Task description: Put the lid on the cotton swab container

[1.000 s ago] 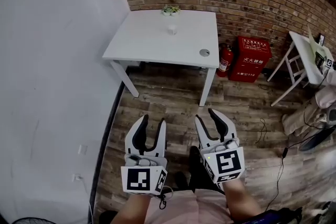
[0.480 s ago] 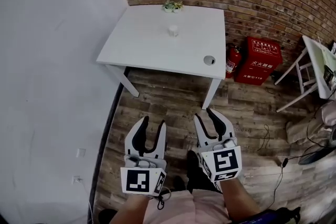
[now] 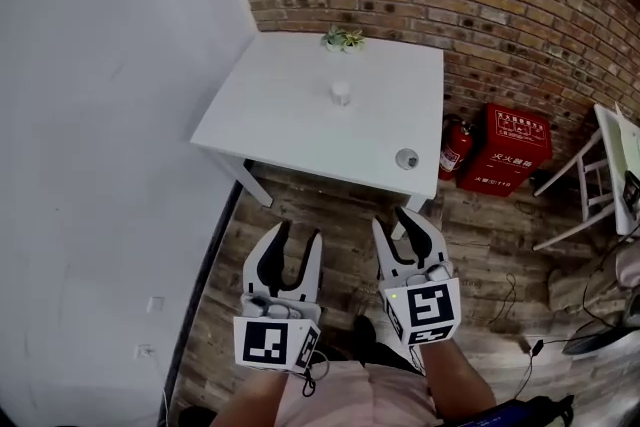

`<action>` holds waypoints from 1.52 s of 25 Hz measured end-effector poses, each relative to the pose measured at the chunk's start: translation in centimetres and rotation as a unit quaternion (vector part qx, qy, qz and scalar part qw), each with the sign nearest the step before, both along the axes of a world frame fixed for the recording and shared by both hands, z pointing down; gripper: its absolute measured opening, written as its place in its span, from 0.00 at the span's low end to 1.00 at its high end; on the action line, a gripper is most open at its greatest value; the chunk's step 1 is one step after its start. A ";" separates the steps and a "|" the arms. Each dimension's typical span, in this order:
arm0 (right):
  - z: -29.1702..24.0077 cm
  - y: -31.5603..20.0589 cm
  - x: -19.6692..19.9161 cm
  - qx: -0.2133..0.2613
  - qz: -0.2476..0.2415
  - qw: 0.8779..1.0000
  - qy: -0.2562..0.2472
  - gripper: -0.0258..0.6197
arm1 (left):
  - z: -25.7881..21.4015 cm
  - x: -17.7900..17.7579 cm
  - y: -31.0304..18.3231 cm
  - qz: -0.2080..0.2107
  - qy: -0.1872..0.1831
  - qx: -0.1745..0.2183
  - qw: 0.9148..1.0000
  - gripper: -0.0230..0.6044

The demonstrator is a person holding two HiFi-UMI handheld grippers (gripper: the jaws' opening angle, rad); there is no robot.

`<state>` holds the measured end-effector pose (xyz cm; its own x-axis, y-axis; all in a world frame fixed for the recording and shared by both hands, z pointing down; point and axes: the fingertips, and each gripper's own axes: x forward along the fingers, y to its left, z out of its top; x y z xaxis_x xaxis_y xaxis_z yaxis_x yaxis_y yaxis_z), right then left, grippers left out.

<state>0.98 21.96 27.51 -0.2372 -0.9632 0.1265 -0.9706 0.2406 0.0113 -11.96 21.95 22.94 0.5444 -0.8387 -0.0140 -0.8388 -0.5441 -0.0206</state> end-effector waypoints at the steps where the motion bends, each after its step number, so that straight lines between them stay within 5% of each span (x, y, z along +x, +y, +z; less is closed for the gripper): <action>1: -0.2 -0.5 0.1 0.002 -0.001 1.000 -0.001 0.24 | -0.1 0.1 -0.3 0.000 -0.001 0.001 1.000 0.33; 13: 1.1 -7.1 -0.2 -0.005 -0.004 1.000 0.001 0.24 | 1.6 -0.4 -7.2 -0.008 0.008 -0.009 1.000 0.33; 26: 3.4 -22.0 -1.7 -0.022 0.013 1.000 0.004 0.26 | 4.8 -1.6 -23.6 0.028 0.022 -0.050 0.998 0.33; 38: 1.4 -31.2 -1.9 0.002 0.059 0.998 0.018 0.26 | 3.1 -2.3 -34.4 0.074 0.034 -0.035 0.996 0.33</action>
<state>-0.96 -9.21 28.87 -0.1178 -0.9848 0.1279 -0.9911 0.1246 0.0468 -14.29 -12.49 26.08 0.6626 -0.7490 0.0014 -0.7469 -0.6606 0.0757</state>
